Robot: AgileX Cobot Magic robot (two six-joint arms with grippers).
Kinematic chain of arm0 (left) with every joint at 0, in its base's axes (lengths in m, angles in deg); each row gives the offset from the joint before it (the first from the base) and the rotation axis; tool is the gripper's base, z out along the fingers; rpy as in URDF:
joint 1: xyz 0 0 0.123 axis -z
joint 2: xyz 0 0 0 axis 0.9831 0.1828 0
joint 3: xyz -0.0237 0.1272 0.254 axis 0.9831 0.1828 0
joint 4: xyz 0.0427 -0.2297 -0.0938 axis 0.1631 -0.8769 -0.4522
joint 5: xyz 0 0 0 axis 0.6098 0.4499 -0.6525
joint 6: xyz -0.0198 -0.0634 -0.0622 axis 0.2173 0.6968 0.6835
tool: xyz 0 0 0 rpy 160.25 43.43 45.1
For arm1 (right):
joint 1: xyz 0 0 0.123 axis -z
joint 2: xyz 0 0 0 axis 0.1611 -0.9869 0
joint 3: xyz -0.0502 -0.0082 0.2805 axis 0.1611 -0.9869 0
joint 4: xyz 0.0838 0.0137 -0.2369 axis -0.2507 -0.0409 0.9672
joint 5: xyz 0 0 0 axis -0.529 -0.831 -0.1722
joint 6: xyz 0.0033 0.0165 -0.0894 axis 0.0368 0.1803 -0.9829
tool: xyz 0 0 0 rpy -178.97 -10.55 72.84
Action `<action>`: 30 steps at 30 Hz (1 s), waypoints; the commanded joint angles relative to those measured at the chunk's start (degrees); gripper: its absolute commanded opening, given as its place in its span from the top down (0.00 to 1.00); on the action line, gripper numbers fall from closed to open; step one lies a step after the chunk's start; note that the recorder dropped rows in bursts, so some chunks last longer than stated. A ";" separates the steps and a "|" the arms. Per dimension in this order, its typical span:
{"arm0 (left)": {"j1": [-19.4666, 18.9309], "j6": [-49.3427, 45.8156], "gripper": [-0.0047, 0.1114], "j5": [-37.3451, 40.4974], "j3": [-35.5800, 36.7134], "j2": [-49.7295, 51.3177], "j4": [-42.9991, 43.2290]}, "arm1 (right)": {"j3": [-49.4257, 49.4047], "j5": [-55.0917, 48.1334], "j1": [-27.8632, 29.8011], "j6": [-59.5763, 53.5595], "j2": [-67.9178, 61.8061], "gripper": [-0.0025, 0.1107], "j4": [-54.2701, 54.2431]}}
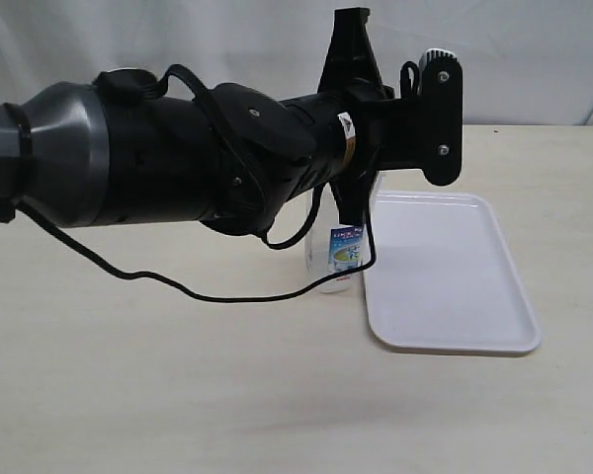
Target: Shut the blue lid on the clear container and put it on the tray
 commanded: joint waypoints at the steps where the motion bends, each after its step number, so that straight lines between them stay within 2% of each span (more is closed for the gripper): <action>1: 0.27 -0.13 0.96 0.45 0.83 -0.80 -0.13 | -0.06 0.04 0.19 0.18 0.30 0.94 0.58; 8: 2.67 -2.72 0.96 2.09 2.61 -0.84 -0.13 | -0.06 0.04 0.19 0.18 0.30 0.94 0.58; 21: 3.72 -2.72 0.96 3.06 2.61 -0.84 -0.13 | -0.06 0.04 0.19 0.18 0.30 0.94 0.58; 30: 4.77 -3.99 0.96 7.34 4.16 -0.84 -0.32 | -0.06 0.04 0.19 0.18 0.30 0.94 0.58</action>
